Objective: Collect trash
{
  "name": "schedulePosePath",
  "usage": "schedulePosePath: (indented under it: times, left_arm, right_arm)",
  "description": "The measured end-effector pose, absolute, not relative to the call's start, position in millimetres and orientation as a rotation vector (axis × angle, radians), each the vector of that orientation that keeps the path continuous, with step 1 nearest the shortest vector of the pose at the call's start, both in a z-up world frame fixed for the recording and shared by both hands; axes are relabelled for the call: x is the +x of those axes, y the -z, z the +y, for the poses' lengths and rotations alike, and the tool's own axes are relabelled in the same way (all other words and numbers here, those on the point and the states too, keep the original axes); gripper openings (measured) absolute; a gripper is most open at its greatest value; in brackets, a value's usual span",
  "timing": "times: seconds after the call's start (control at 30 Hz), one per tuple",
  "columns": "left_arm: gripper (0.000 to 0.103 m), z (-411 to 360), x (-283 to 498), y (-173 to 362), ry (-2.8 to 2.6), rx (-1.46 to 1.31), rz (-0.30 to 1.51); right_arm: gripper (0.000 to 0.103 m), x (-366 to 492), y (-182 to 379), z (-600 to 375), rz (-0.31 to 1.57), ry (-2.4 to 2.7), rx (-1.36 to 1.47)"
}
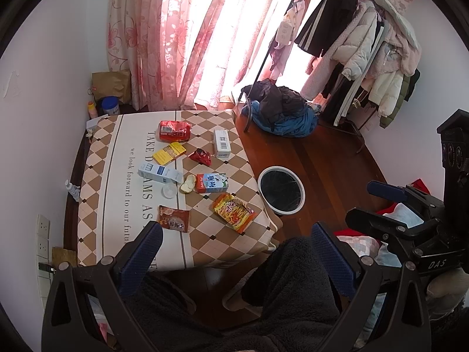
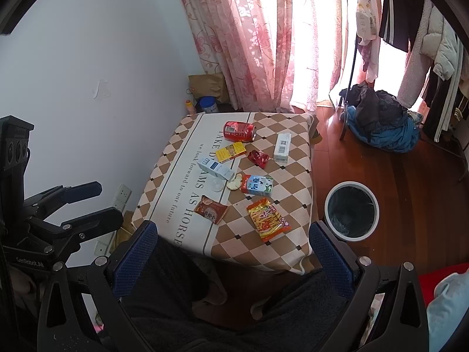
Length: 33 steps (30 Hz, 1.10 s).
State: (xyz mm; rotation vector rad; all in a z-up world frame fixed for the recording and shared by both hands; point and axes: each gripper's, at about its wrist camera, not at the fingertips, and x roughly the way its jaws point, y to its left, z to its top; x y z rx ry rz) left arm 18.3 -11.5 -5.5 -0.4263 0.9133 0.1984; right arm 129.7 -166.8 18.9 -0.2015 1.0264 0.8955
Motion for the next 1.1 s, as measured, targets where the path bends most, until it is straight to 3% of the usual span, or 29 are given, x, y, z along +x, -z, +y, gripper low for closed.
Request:
schedulePosePath:
  times: [1.1]
  left_arm:
    - [0.103,-1,18,3,-0.213,-0.426,0.903]
  right_arm:
    - [0.103,131,-25,-161,1.009,-0.907,-0.207]
